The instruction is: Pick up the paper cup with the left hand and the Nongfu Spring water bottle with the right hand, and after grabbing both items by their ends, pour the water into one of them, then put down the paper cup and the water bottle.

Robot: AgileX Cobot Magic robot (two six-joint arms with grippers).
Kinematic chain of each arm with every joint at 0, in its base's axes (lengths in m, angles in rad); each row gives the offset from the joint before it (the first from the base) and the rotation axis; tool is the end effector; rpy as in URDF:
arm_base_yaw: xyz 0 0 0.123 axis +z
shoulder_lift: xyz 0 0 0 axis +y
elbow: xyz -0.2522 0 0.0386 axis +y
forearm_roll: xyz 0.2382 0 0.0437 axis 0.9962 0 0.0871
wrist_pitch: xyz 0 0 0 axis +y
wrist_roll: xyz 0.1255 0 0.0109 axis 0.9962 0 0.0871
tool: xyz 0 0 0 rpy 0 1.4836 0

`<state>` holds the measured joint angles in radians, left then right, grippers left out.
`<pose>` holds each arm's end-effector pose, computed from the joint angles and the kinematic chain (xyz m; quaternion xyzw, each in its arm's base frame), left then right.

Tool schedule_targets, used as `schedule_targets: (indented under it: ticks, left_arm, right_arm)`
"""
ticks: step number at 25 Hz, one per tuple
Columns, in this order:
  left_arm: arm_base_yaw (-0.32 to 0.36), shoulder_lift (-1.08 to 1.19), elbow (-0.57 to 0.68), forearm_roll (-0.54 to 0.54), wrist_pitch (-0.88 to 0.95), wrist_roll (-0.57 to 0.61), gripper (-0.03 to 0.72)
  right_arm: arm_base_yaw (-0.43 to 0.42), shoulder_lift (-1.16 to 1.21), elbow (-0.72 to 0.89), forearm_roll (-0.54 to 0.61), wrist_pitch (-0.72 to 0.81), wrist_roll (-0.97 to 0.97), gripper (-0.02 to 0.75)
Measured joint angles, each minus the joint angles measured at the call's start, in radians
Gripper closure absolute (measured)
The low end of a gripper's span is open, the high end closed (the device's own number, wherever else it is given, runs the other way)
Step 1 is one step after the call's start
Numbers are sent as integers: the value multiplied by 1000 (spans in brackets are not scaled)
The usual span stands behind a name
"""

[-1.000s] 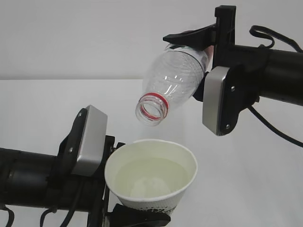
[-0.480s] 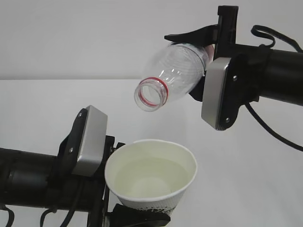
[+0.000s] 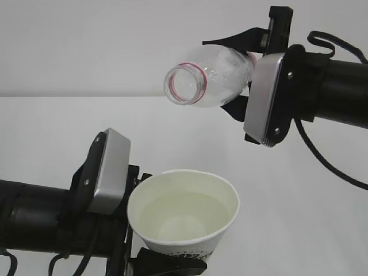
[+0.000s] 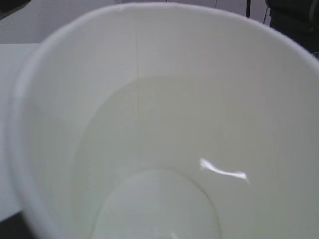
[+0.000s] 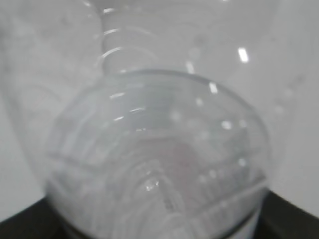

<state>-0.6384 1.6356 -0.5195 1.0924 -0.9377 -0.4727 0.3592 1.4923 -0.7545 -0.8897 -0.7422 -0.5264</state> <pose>0.1689 -0.2376 0.1376 0.5598 0.5868 -0.3906 0.4356 0.2864 0.1781 0.2359 -0.6480 0.3661 -0.0938 0.6613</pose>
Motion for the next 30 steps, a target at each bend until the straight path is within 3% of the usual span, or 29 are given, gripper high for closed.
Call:
schedule_targets:
  ticks: [30]
  left_arm:
    - [0,0,0,-2,2,0,153]
  right_arm:
    - [0,0,0,4,3,424,265]
